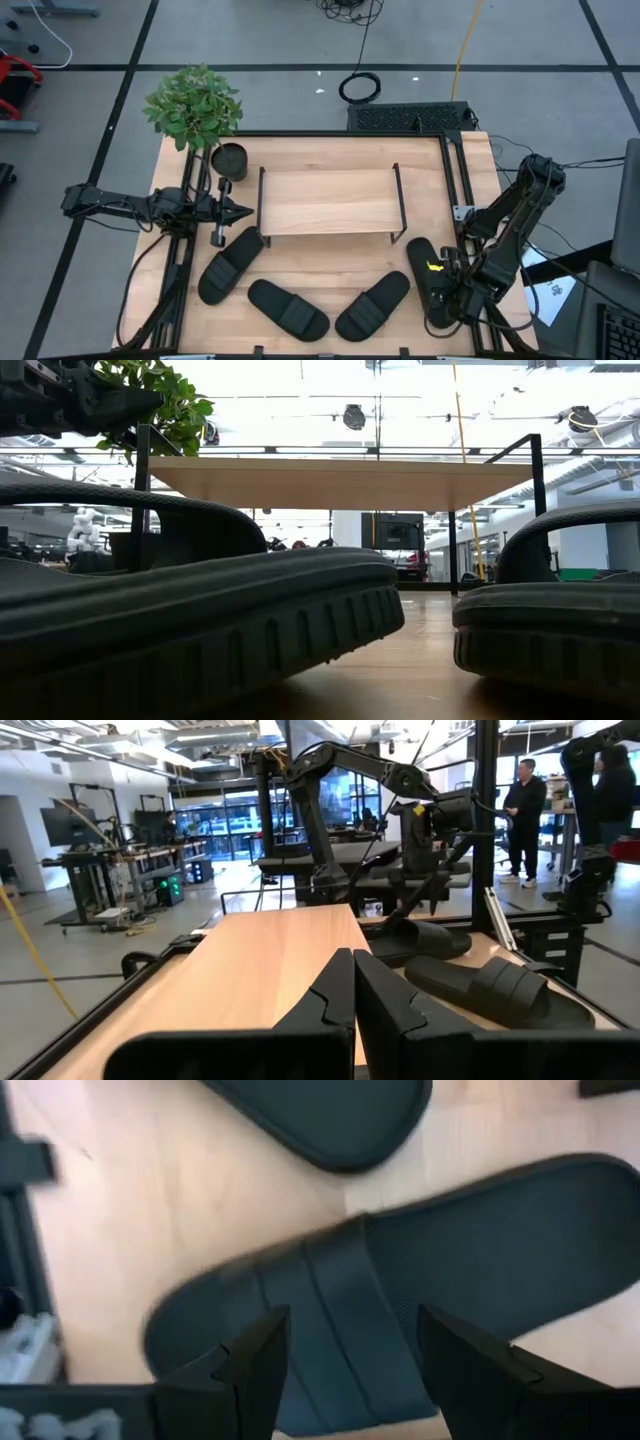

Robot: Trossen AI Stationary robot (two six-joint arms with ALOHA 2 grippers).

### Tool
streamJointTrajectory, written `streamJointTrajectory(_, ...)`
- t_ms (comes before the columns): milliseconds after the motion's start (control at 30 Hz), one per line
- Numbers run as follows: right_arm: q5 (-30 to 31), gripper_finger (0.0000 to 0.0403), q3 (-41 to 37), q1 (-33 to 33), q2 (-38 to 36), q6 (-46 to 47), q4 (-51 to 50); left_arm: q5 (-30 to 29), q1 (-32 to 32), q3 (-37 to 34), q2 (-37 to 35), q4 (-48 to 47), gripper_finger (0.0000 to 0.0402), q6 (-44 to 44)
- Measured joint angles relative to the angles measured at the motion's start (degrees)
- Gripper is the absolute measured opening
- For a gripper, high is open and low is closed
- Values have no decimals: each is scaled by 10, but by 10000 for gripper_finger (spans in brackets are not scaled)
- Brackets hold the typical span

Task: Pick and place slides into the shelf
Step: Put the black slide on the shelf

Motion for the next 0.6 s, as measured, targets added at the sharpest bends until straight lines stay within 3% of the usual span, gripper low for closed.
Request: streamJointTrajectory(600,-35,208,-17,-46,-6,-100,-12,0,0,0,0,-9,8,2)
